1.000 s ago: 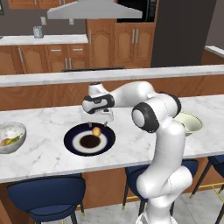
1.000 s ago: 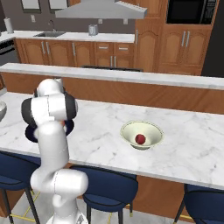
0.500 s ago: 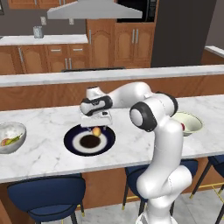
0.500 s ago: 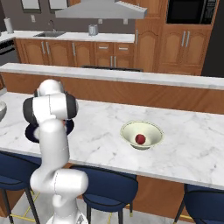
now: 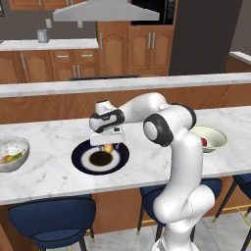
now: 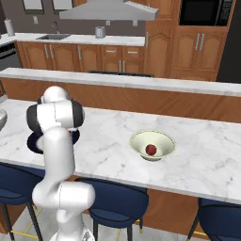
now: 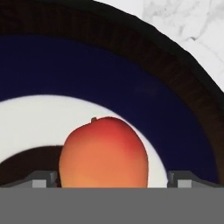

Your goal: Take the fruits from the plate on the dining counter and place two fruits in each bowl.

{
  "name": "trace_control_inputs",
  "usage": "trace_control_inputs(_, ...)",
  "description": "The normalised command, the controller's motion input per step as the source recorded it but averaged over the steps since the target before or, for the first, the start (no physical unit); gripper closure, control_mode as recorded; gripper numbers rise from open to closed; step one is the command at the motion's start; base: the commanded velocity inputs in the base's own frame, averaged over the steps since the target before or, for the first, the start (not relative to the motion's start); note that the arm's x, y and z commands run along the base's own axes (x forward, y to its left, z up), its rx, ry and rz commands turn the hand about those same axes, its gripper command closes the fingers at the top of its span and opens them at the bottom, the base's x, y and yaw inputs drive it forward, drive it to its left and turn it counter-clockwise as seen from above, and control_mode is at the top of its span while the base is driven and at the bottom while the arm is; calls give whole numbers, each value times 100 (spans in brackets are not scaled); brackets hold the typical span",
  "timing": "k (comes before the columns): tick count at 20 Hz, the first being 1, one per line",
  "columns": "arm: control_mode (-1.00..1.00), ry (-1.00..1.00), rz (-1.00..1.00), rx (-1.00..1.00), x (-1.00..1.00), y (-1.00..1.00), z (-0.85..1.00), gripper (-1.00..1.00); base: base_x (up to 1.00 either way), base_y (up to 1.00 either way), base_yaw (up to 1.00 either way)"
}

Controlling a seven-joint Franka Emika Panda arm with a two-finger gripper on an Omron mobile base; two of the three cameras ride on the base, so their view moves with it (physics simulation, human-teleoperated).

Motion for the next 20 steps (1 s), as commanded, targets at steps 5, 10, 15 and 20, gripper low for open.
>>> trace_control_inputs(5, -100, 0, 2, 0, -5, 0, 0, -100, 0, 0, 0)
trace_control_inputs(10, -100, 0, 2, 0, -11, 0, 0, 100, 0, 0, 0)
trace_control_inputs(15, -100, -6, 0, -2, -12, -31, 27, 100, 0, 0, 0)
trace_control_inputs(20, -100, -13, 0, -13, -16, -76, 98, 100, 0, 0, 0)
